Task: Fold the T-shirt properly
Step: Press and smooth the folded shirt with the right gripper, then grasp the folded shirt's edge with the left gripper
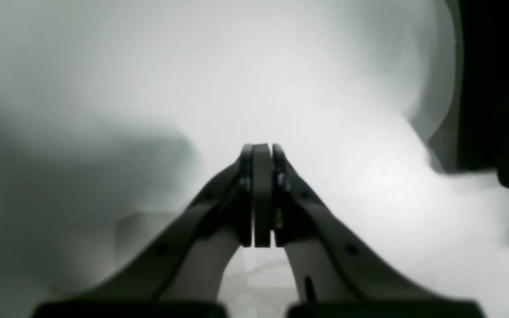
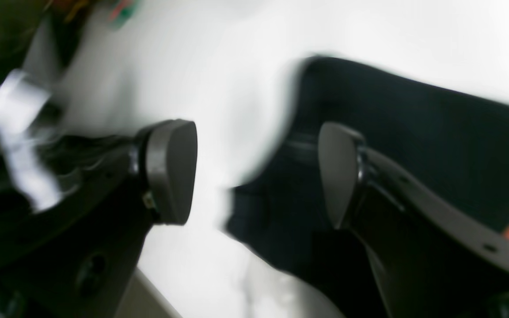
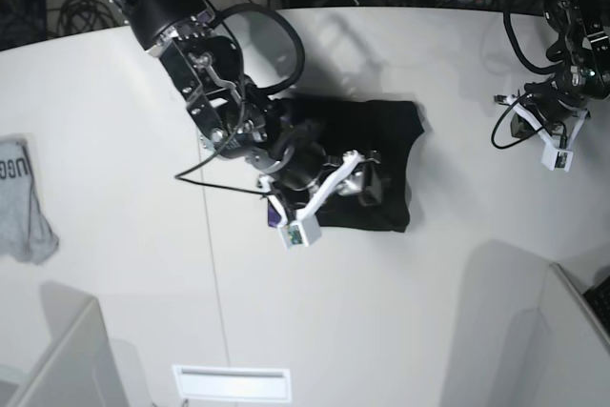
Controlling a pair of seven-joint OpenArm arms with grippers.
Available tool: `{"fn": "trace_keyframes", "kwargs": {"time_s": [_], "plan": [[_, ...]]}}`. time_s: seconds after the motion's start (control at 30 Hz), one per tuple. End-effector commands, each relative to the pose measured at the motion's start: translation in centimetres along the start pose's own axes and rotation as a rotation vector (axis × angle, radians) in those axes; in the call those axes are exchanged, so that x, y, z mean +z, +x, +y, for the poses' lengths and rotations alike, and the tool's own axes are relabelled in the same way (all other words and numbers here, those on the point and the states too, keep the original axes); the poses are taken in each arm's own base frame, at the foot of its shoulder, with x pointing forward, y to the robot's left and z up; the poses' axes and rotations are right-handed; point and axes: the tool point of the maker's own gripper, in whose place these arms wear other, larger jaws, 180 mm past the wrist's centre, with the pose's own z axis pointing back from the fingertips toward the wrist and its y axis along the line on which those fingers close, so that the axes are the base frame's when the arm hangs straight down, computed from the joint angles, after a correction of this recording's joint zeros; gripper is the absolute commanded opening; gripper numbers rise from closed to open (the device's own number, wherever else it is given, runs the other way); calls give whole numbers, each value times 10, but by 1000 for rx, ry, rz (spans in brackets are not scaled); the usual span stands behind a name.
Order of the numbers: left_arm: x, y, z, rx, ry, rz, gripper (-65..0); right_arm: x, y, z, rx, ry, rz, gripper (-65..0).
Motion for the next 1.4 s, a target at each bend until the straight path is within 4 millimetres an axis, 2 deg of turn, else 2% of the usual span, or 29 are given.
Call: {"fn": "trace_keyframes", "kwargs": {"time_s": [0.0, 0.07, 0.1, 0.2, 0.3, 0.33, 0.47, 0.53, 0.63, 0.7, 0.87, 0.93, 1.0, 1.1, 1.17, 1.27, 1.37], "plan": [[7, 17, 0, -31, -1, -49, -650, 6, 13, -2, -3, 4, -46, -248], [10, 25, -10, -51, -13, -78, -650, 13, 4, -26, -39, -49, -42, -261], [11, 29, -21, -53, -31, -98, -650, 18, 3, -42, -66, -84, -59, -294], [15, 44, -44, -58, -67, -162, -650, 36, -2, -82, -142, -178, -129, -470], [9, 56, -69, -52, -123, -197, -650, 47, -5, -101, -164, -219, -146, -635], [5, 57, -79, -58, -146, -198, -650, 49, -6, -101, -153, -215, -144, -650], [-3, 58, -106, -75, -205, -190, -650, 47, -18, -95, -159, -195, -95, -650], [-3, 56, -105, -71, -203, -187, -650, 41, -26, -72, -141, -143, -61, -650], [-3, 55, -104, -75, -200, -183, -650, 32, -30, -59, -111, -112, -33, -650], [-3, 51, -102, -75, -197, -174, -650, 24, -38, -69, -119, -137, -2, -650], [3, 28, -82, -46, -153, -130, -650, 20, -57, -88, -138, -183, 49, -650], [3, 18, -81, -46, -148, -105, -650, 20, -69, -104, -140, -219, 82, -650], [4, 12, -81, -50, -149, -92, -650, 19, -78, -111, -150, -237, 105, -650], [5, -2, -78, -52, -144, -56, -650, 20, -81, -114, -156, -247, 96, -650], [6, -1, -79, -56, -146, -61, -650, 22, -81, -111, -156, -242, 86, -650], [7, -1, -80, -53, -147, -64, -650, 30, -67, -93, -140, -200, 39, -650], [7, 9, -81, -53, -151, -90, -650, 46, -48, -87, -149, -186, -30, -650]]}}
